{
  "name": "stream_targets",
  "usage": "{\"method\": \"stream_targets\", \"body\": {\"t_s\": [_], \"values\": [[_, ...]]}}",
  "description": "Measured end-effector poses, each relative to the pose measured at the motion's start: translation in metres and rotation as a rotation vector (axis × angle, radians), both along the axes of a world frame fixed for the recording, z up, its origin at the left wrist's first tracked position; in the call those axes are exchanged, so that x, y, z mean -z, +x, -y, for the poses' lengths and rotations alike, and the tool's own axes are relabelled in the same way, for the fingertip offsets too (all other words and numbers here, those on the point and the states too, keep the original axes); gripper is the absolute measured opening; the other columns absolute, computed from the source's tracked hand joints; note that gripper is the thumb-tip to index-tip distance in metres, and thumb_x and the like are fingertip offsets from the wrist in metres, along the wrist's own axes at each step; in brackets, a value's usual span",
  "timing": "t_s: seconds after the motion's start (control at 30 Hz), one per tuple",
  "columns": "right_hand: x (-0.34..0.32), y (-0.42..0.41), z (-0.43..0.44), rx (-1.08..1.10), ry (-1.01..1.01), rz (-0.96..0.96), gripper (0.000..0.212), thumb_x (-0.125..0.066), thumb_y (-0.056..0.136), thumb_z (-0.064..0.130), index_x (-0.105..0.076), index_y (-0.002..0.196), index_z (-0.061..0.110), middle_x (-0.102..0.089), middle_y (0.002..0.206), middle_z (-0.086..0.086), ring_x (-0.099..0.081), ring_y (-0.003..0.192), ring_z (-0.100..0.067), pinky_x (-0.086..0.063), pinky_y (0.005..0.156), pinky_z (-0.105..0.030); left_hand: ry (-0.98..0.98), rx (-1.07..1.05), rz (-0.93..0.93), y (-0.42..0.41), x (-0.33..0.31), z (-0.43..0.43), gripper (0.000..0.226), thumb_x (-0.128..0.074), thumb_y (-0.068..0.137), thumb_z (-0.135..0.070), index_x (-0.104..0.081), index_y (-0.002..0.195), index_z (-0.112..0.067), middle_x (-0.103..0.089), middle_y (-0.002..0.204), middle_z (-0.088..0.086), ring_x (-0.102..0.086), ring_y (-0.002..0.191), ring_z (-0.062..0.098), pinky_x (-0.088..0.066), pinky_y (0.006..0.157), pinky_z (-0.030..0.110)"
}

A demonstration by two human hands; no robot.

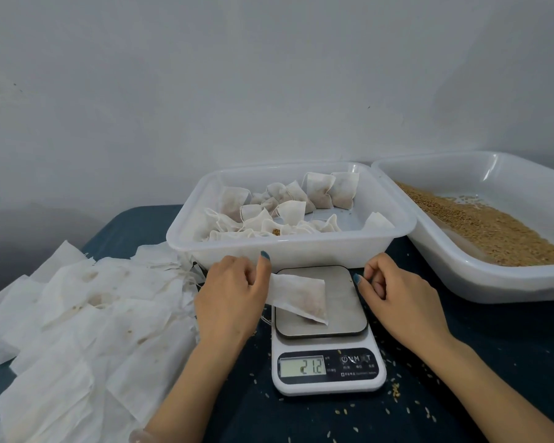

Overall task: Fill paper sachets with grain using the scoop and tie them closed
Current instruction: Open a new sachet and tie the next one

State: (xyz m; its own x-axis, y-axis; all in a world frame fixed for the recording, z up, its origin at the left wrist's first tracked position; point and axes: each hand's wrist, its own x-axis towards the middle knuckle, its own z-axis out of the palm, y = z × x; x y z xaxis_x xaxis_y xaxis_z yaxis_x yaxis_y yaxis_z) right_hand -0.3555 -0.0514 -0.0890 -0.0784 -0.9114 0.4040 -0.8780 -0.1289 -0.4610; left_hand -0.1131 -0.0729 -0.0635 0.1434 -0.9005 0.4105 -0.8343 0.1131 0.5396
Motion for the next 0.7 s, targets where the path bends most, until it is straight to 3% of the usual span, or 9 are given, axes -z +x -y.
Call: {"method": "stream_targets", "body": {"t_s": [0.13,0.23,0.33,0.43,0.57,0.63,0.7], "values": [[0.0,0.0,0.0,-0.002,0.014,0.008,0.019,-0.057,0.089,0.04,-0.04,0.08,0.037,-0.051,0.057,0.009,-0.053,0.057,-0.005,-0.034,0.047,-0.025,0.005,0.056,0.052,-0.004,0.001,-0.002,0.061,-0.024,0.095,-0.058,-0.049,0.063,-0.012,-0.052,0.061,-0.002,-0.047,0.067,0.013,-0.029,0.051,0.028],[-0.001,0.0,0.0,-0.001,0.026,0.017,0.02,-0.057,0.088,0.04,-0.04,0.08,0.038,-0.051,0.057,0.009,-0.054,0.062,-0.004,-0.032,0.047,-0.024,0.006,0.148,-0.005,-0.009,0.0,-0.004,0.05,-0.041,0.092,-0.052,-0.039,0.062,-0.012,-0.04,0.055,-0.001,-0.038,0.055,0.013,-0.026,0.049,0.03],[-0.002,0.001,-0.001,0.004,0.026,0.011,0.02,-0.059,0.089,0.039,-0.04,0.08,0.037,-0.051,0.057,0.01,-0.053,0.056,-0.004,-0.032,0.047,-0.024,0.002,0.271,-0.094,-0.01,0.0,-0.005,0.044,-0.051,0.094,-0.045,-0.049,0.066,-0.01,-0.043,0.058,0.002,-0.036,0.055,0.013,-0.032,0.053,0.031],[-0.003,0.0,-0.001,0.006,0.028,0.007,0.021,-0.06,0.09,0.039,-0.04,0.081,0.038,-0.051,0.058,0.009,-0.053,0.056,-0.004,-0.032,0.047,-0.023,0.005,0.39,-0.28,-0.014,-0.008,-0.01,0.05,-0.046,0.093,-0.051,-0.063,0.076,-0.008,-0.059,0.07,0.01,-0.05,0.065,0.024,-0.044,0.063,0.042],[-0.004,0.0,-0.002,0.006,0.019,0.014,0.021,-0.059,0.088,0.04,-0.04,0.079,0.038,-0.052,0.057,0.01,-0.055,0.064,-0.002,-0.029,0.047,-0.022,-0.048,0.426,-0.428,-0.011,-0.037,-0.003,0.039,-0.05,0.098,-0.044,-0.068,0.074,-0.019,-0.052,0.059,-0.003,-0.044,0.058,0.005,-0.039,0.059,0.031],[-0.004,0.001,-0.002,0.012,0.023,0.009,0.021,-0.06,0.088,0.04,-0.041,0.08,0.039,-0.053,0.057,0.012,-0.055,0.061,-0.002,-0.03,0.047,-0.022,-0.086,0.367,-0.459,-0.006,-0.056,0.011,0.042,-0.049,0.103,-0.031,-0.063,0.076,-0.004,-0.042,0.055,-0.01,-0.041,0.054,0.006,-0.036,0.053,0.022],[-0.004,0.002,-0.002,0.019,0.03,0.0,0.021,-0.062,0.088,0.038,-0.042,0.081,0.038,-0.054,0.059,0.013,-0.055,0.059,-0.001,-0.031,0.047,-0.022,-0.103,0.32,-0.546,-0.001,-0.072,0.031,0.042,-0.045,0.105,-0.025,-0.058,0.081,0.007,-0.046,0.061,-0.006,-0.047,0.058,0.012,-0.043,0.052,0.016]]}}
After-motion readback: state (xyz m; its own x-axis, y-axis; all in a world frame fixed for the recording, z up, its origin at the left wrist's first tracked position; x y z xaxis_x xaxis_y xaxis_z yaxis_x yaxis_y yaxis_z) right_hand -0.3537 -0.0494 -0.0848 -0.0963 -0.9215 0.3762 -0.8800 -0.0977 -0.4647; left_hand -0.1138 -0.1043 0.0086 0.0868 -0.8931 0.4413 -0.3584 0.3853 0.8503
